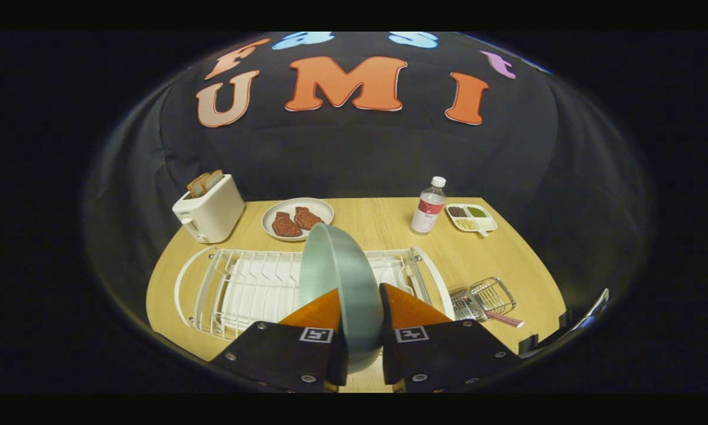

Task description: Take the plate from the dish rack, then take the spoon from the basket and place it into the plate.

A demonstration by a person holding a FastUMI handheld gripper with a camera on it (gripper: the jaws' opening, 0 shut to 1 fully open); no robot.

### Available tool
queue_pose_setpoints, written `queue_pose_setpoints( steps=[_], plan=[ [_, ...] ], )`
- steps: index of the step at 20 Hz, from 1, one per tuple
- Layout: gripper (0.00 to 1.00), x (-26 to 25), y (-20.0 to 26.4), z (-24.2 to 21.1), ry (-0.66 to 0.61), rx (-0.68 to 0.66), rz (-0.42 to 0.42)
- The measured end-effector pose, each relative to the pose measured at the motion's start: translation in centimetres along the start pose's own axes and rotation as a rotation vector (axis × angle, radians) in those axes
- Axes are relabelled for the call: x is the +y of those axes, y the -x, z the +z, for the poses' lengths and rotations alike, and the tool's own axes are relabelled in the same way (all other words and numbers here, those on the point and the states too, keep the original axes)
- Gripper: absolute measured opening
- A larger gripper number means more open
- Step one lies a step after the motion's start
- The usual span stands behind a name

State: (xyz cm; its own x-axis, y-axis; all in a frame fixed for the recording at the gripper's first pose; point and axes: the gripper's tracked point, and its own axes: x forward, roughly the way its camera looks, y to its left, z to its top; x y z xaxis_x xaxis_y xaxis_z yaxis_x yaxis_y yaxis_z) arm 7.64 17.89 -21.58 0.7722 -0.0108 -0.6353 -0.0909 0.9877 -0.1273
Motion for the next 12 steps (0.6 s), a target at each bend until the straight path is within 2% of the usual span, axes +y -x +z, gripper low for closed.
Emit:
queue_pose_setpoints(
  steps=[2, 6, 12],
  plan=[
    [0.24, -0.7, 1.2, -1.3, -0.018, 0.010, 0.023],
    [0.24, -1.4, 4.2, -4.2, -0.139, 0.042, 0.103],
    [0.23, -3.0, 7.1, -9.5, -0.299, 0.098, 0.174]
  ],
)
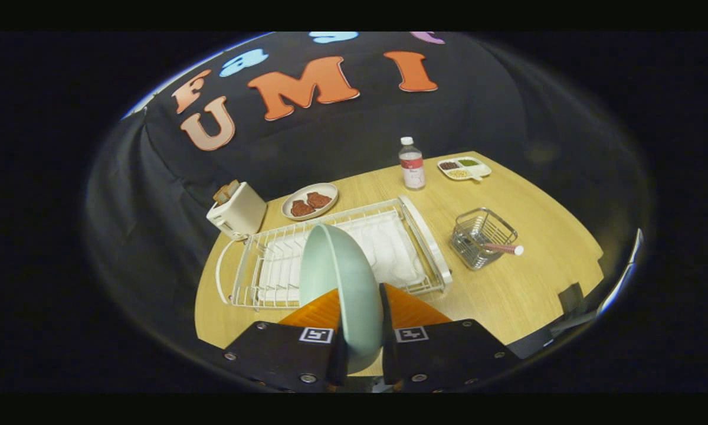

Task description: Take the plate from the dish rack, then take the spoon from the basket and place it into the plate.

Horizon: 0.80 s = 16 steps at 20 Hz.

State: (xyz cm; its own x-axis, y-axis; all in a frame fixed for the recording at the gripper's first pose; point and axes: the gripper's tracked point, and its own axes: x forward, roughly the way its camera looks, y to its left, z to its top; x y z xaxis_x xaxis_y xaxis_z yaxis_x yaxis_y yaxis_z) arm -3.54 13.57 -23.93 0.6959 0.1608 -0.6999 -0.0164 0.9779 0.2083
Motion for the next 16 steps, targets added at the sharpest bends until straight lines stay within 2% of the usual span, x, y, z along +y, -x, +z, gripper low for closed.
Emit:
queue_pose_setpoints(
  steps=[7, 16],
  plan=[
    [0.24, -3.5, 1.8, -5.5, -0.136, 0.048, 0.051],
    [0.24, -5.5, 0.3, -10.6, -0.239, 0.062, 0.083]
  ],
)
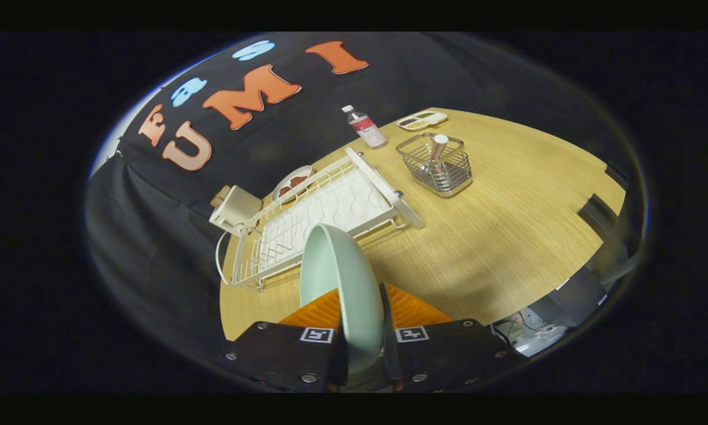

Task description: Take the plate from the dish rack, then take the spoon from the basket and place it into the plate.

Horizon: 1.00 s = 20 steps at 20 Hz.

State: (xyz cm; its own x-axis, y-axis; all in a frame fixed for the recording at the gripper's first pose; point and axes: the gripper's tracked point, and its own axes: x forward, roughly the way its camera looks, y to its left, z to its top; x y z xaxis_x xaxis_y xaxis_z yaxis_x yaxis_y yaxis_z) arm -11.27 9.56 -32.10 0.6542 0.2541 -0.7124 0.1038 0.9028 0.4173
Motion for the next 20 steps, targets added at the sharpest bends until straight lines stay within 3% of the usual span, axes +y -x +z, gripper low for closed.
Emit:
queue_pose_setpoints(
  steps=[9, 13, 17, 20],
  plan=[
    [0.24, -1.0, -3.6, -3.7, -0.139, 0.085, 0.056],
    [0.26, -1.3, -3.9, -3.8, -0.139, 0.097, 0.034],
    [0.37, -2.8, -3.7, -3.4, -0.059, 0.098, -0.026],
    [0.51, -3.1, -3.3, -2.5, -0.032, 0.079, -0.043]
  ],
)
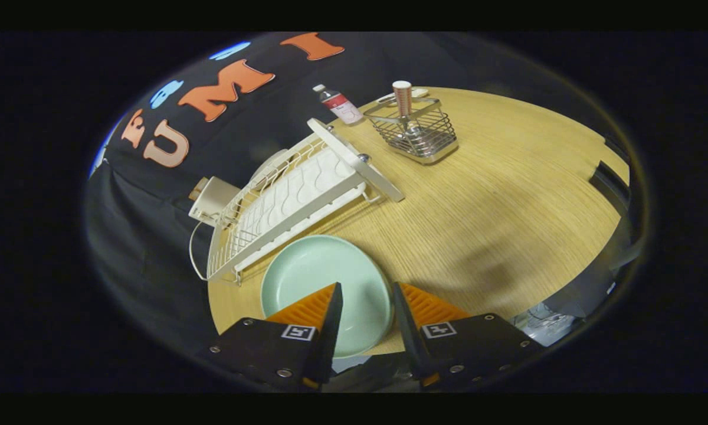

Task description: Take the plate from the dish rack, then take the spoon from the basket and place it into the plate.

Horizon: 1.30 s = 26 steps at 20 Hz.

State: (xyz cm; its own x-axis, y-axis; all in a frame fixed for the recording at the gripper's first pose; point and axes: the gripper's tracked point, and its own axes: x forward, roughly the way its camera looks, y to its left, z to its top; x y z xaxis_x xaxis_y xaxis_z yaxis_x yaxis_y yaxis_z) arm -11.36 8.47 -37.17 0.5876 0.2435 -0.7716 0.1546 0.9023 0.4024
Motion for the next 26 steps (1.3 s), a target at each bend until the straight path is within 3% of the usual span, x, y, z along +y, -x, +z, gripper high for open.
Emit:
queue_pose_setpoints(
  steps=[3, 8, 9, 17, 26],
  plan=[
    [0.59, -0.6, 0.5, 1.5, 0.044, -0.034, -0.029],
    [0.96, -2.4, 1.8, 5.2, 0.158, -0.081, -0.109],
    [0.99, -2.7, 2.2, 6.2, 0.187, -0.097, -0.127],
    [0.99, -3.9, 4.9, 15.5, 0.436, -0.304, -0.257],
    [0.99, -2.6, 3.9, 21.8, 0.487, -0.470, -0.198]
  ],
)
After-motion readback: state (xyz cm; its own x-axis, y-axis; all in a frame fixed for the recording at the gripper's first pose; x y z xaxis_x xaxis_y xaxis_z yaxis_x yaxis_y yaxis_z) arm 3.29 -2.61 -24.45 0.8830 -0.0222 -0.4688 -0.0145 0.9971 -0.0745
